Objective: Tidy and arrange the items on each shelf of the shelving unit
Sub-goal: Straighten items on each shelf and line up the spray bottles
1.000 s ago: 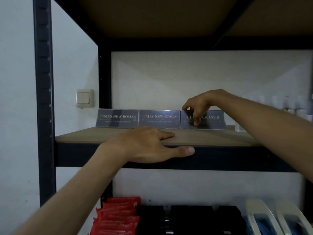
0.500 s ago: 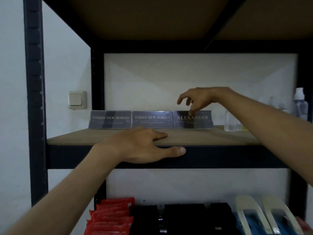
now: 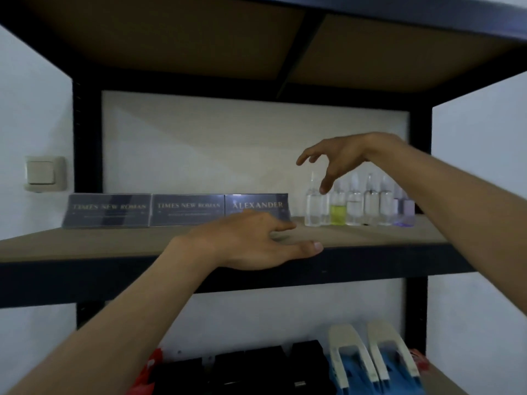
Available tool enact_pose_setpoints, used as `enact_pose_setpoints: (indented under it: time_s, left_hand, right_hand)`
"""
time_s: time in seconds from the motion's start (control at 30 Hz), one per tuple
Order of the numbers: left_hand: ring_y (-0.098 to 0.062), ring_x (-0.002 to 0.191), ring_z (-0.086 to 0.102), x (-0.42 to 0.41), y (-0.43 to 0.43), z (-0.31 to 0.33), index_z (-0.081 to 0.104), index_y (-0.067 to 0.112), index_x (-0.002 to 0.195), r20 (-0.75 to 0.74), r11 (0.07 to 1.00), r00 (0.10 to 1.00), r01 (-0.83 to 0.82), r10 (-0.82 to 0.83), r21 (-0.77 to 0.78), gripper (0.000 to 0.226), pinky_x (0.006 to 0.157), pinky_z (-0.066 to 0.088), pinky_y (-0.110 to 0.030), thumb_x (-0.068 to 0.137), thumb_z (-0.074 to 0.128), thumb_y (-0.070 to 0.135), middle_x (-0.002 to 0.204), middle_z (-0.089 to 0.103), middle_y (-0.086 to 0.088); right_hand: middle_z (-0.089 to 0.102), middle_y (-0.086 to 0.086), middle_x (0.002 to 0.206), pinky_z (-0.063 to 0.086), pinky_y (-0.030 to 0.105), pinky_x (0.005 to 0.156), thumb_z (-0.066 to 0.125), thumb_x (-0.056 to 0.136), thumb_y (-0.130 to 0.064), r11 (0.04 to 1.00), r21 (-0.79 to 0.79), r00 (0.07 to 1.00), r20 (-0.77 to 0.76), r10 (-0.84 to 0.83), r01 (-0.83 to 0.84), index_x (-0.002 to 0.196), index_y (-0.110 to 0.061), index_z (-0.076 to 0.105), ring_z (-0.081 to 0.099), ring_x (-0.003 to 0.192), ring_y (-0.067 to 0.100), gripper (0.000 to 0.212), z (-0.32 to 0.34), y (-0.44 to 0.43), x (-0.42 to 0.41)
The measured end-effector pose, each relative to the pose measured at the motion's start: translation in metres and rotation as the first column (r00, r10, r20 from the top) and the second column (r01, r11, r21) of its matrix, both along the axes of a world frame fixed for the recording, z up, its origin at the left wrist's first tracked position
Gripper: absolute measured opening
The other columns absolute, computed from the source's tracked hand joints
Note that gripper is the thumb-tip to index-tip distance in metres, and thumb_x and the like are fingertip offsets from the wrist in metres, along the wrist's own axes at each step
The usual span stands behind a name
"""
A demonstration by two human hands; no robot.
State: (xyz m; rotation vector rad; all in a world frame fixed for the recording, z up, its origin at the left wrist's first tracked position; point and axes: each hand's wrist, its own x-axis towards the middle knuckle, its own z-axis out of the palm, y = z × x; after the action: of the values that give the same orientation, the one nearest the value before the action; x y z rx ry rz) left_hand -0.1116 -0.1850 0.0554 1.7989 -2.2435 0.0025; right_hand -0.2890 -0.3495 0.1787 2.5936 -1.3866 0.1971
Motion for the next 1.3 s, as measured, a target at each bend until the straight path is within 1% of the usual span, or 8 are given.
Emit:
enact_pose_setpoints:
  time_s: [0.1, 0.2, 0.33, 0.53, 0.73, 0.97, 1.2, 1.3]
  left_hand:
    - [-0.019, 0.129, 0.047, -0.020, -0.013, 0.004, 0.040, 0.047, 0.146, 0.002, 0.999, 0.999, -0.039, 0.039, 0.007, 0.087, 0.098, 0.040, -0.034, 0.071, 0.032, 0.090, 0.149, 0.047, 0.006]
    - [-0.022, 0.137, 0.041, -0.036, -0.029, 0.004, 0.039, 0.049, 0.146, 0.002, 0.993, 0.995, -0.097, 0.098, 0.059, 0.093, 0.105, 0.036, -0.038, 0.066, 0.030, 0.095, 0.155, 0.041, 0.006]
    - [-0.019, 0.144, 0.033, -0.041, -0.040, 0.001, 0.041, 0.049, 0.145, -0.015, 0.982, 0.989, -0.143, 0.146, 0.119, 0.093, 0.115, 0.026, -0.040, 0.066, 0.030, 0.097, 0.158, 0.035, 0.012]
    - [-0.015, 0.142, 0.034, -0.040, -0.042, -0.003, 0.040, 0.052, 0.144, -0.053, 0.980, 0.986, -0.153, 0.161, 0.130, 0.099, 0.116, 0.025, -0.042, 0.059, 0.030, 0.101, 0.156, 0.035, 0.017]
    - [-0.015, 0.146, 0.028, -0.042, -0.040, -0.003, 0.036, 0.053, 0.146, -0.035, 0.979, 0.984, -0.172, 0.177, 0.112, 0.097, 0.118, 0.023, -0.045, 0.061, 0.028, 0.099, 0.159, 0.030, 0.017]
    - [-0.014, 0.148, 0.022, -0.042, -0.034, -0.002, 0.032, 0.052, 0.149, -0.017, 0.979, 0.987, -0.154, 0.157, 0.132, 0.092, 0.119, 0.018, -0.044, 0.067, 0.029, 0.094, 0.161, 0.024, 0.017]
    - [-0.015, 0.148, 0.022, -0.041, -0.034, -0.002, 0.030, 0.051, 0.150, -0.008, 0.982, 0.990, -0.135, 0.138, 0.130, 0.090, 0.118, 0.019, -0.040, 0.070, 0.030, 0.093, 0.162, 0.023, 0.015]
    - [-0.014, 0.148, 0.022, -0.040, -0.034, -0.003, 0.031, 0.051, 0.149, -0.007, 0.983, 0.990, -0.137, 0.139, 0.122, 0.091, 0.117, 0.019, -0.040, 0.069, 0.030, 0.093, 0.162, 0.023, 0.015]
  right_hand:
    - [0.046, -0.008, 0.144, 0.038, 0.037, 0.110, 0.088, 0.072, -0.038, 0.999, -0.008, 0.998, -0.053, 0.046, -0.046, 0.148, -0.042, 0.035, 0.047, 0.129, 0.018, 0.093, -0.004, -0.015, -0.006]
    - [0.056, -0.010, 0.129, 0.038, 0.032, 0.099, 0.086, 0.072, -0.046, 0.988, -0.104, 0.990, -0.086, 0.109, -0.118, 0.140, -0.040, 0.047, 0.052, 0.118, 0.013, 0.079, -0.010, -0.028, -0.008]
    - [0.065, -0.013, 0.114, 0.042, 0.035, 0.100, 0.083, 0.073, -0.049, 0.956, -0.185, 0.973, -0.077, 0.217, -0.228, 0.120, -0.037, 0.063, 0.055, 0.111, 0.007, 0.052, -0.014, -0.043, -0.011]
    - [0.071, -0.017, 0.095, 0.046, 0.032, 0.094, 0.081, 0.071, -0.057, 0.933, -0.185, 0.949, 0.004, 0.316, -0.310, 0.113, -0.034, 0.066, 0.062, 0.096, 0.002, 0.050, -0.017, -0.062, -0.008]
    - [0.071, -0.015, 0.103, 0.039, 0.038, 0.102, 0.083, 0.071, -0.055, 0.929, -0.222, 0.952, 0.007, 0.306, -0.296, 0.113, -0.033, 0.065, 0.057, 0.107, 0.006, 0.051, -0.016, -0.079, 0.001]
    - [0.067, -0.014, 0.111, 0.023, 0.048, 0.110, 0.082, 0.071, -0.056, 0.934, -0.241, 0.965, -0.058, 0.256, -0.262, 0.113, -0.035, 0.063, 0.053, 0.114, 0.010, 0.051, -0.013, -0.089, 0.014]
    - [0.065, -0.013, 0.114, 0.021, 0.050, 0.110, 0.082, 0.072, -0.054, 0.947, -0.240, 0.977, -0.076, 0.201, -0.214, 0.116, -0.034, 0.062, 0.052, 0.118, 0.014, 0.052, -0.015, -0.095, 0.024]
    - [0.065, -0.014, 0.115, 0.027, 0.049, 0.111, 0.080, 0.071, -0.060, 0.950, -0.224, 0.976, -0.045, 0.212, -0.217, 0.125, -0.037, 0.058, 0.054, 0.118, 0.013, 0.062, -0.013, -0.090, 0.021]
